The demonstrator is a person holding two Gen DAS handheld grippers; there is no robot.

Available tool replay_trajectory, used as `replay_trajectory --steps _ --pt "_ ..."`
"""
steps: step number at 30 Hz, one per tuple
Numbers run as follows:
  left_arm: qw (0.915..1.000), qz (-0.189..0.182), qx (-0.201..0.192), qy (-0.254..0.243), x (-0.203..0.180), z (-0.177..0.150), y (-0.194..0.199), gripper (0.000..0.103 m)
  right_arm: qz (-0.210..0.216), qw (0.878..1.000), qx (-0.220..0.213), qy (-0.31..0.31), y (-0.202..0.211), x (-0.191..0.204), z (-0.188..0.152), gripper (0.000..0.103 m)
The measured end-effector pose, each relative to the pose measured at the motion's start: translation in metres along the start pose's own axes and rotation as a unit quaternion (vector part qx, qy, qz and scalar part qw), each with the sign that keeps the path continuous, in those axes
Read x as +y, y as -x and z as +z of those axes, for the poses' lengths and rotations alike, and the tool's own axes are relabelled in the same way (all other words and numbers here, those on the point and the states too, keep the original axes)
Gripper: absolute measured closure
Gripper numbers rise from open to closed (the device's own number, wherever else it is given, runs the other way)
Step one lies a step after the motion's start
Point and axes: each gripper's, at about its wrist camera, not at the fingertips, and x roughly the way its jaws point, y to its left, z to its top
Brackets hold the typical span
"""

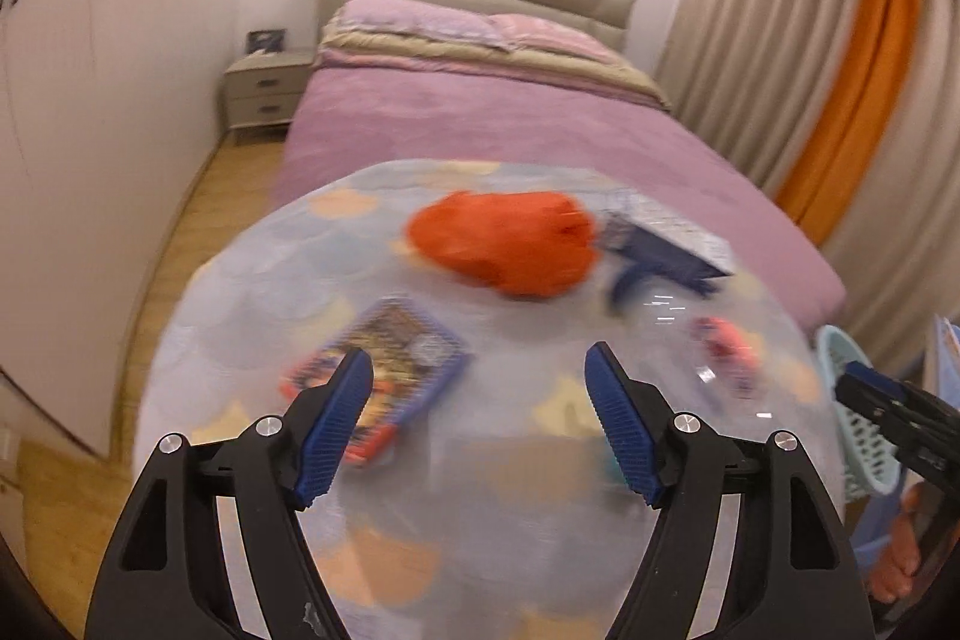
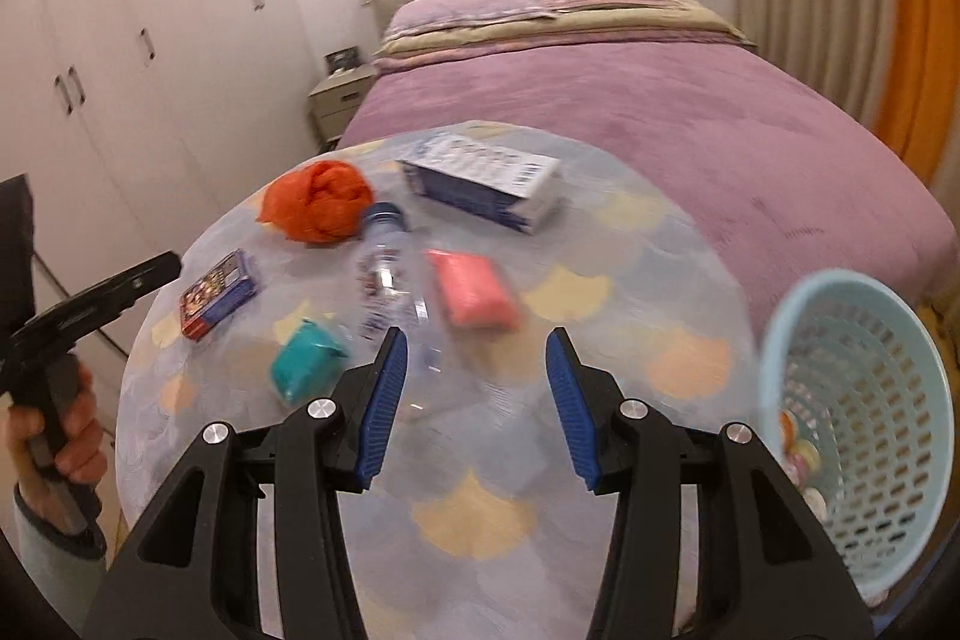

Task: Collect trash
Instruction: 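Grasp the printed card box with the left tool while the right tool grasps the clear milk bottle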

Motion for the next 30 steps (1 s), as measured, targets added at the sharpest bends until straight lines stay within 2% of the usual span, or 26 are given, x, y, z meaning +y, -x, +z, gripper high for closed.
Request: replay_trajectory --steps 6,10,15,19,24,30 --pt "0.9989 0.038 0.019 0.020 0.037 0.005 -0.028 0.025 0.004 1.000 0.023 0.018 -0.032 0.021 0.006 0.058" --pt "0.9985 0.026 0.038 0.029 0.052 0.007 -0.044 0.025 0.014 0.999 0.037 0.015 -0.046 0.021 0.008 0.058" --pt "0.9982 0.032 0.051 0.000 0.046 0.004 -0.057 0.025 0.016 0.998 0.052 0.019 -0.061 0.022 0.009 0.058" --pt "0.9981 0.011 0.060 -0.001 0.047 -0.001 -0.061 0.023 0.028 0.997 0.060 0.028 -0.070 0.026 0.009 0.052" --pt "0.9973 -0.010 0.069 -0.024 0.039 -0.006 -0.056 0.023 0.047 0.996 0.074 0.031 -0.083 0.033 0.010 0.051" --pt "0.9962 -0.021 0.079 -0.033 0.029 -0.010 -0.057 0.018 0.041 0.995 0.089 0.035 -0.103 0.044 0.014 0.048"
